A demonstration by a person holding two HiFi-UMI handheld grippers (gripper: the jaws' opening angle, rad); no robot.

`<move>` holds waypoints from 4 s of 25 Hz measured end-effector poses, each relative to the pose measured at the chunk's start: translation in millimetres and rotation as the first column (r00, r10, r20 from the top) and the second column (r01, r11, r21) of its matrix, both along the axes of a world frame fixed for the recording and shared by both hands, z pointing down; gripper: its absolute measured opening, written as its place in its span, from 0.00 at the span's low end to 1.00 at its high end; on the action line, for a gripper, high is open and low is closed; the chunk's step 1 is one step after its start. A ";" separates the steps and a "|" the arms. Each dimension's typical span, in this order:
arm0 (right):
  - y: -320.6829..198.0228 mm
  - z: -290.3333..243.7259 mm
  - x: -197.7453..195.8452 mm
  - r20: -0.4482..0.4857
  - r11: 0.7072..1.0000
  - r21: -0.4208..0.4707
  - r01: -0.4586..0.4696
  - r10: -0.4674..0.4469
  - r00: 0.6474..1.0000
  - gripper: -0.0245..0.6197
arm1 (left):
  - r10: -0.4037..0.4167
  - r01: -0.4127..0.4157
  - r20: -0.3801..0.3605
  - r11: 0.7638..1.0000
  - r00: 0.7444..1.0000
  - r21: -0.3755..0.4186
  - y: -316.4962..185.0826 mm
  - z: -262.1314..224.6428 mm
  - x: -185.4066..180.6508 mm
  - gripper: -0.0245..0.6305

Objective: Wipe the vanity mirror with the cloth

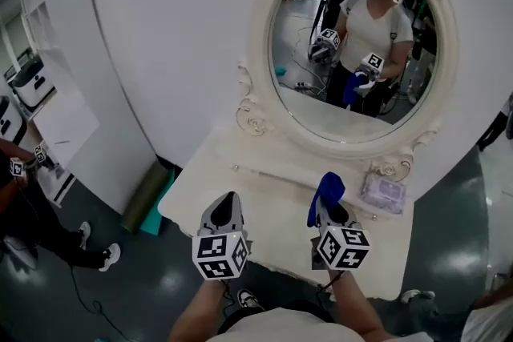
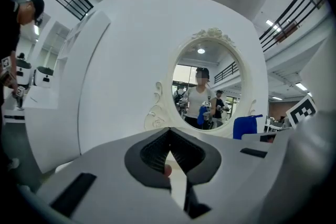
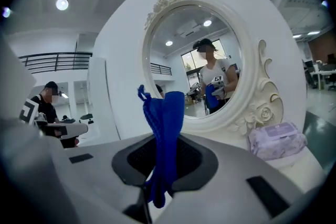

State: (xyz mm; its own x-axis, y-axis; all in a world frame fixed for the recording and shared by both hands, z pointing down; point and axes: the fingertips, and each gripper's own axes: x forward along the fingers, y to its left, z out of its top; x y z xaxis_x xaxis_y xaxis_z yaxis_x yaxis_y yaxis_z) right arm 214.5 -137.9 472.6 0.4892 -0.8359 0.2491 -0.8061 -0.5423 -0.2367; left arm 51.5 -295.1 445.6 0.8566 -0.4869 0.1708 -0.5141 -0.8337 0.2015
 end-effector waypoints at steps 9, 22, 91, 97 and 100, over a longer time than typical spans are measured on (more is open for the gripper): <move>31.5 -1.6 49.0 -0.039 0.989 -0.080 -0.124 0.121 0.992 0.15 | 0.191 -0.191 -0.014 0.981 0.981 -0.015 -5.3 2.2 112.5 0.04; -44.6 -96.9 96.2 -0.269 0.976 -0.193 0.104 -0.155 0.951 0.15 | 0.337 -0.335 0.001 0.934 0.941 0.127 -21.8 -80.9 190.7 0.04; -264.9 -125.7 126.7 -0.618 0.517 -0.786 -0.338 -0.667 0.417 0.15 | 0.243 -0.255 0.089 0.952 0.966 0.170 -173.3 -86.2 219.8 0.04; -252.0 -58.5 130.8 -0.529 0.448 -0.848 -0.282 -0.705 0.472 0.15 | 0.264 -0.279 0.125 0.953 0.956 0.117 -164.0 -44.4 219.0 0.04; -247.8 -35.7 132.6 -0.500 0.426 -0.866 -0.263 -0.714 0.491 0.15 | 0.279 -0.293 0.136 0.951 0.951 0.094 -155.0 -28.9 220.2 0.04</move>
State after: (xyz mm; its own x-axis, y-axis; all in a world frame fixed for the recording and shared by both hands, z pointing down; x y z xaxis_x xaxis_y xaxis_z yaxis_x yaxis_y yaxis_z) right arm 347.0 -385.7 436.9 0.6666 -0.5666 0.4844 -0.4497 0.2125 0.8675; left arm 271.6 -450.1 416.7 0.9392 -0.2463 0.2393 -0.2653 -0.9629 0.0499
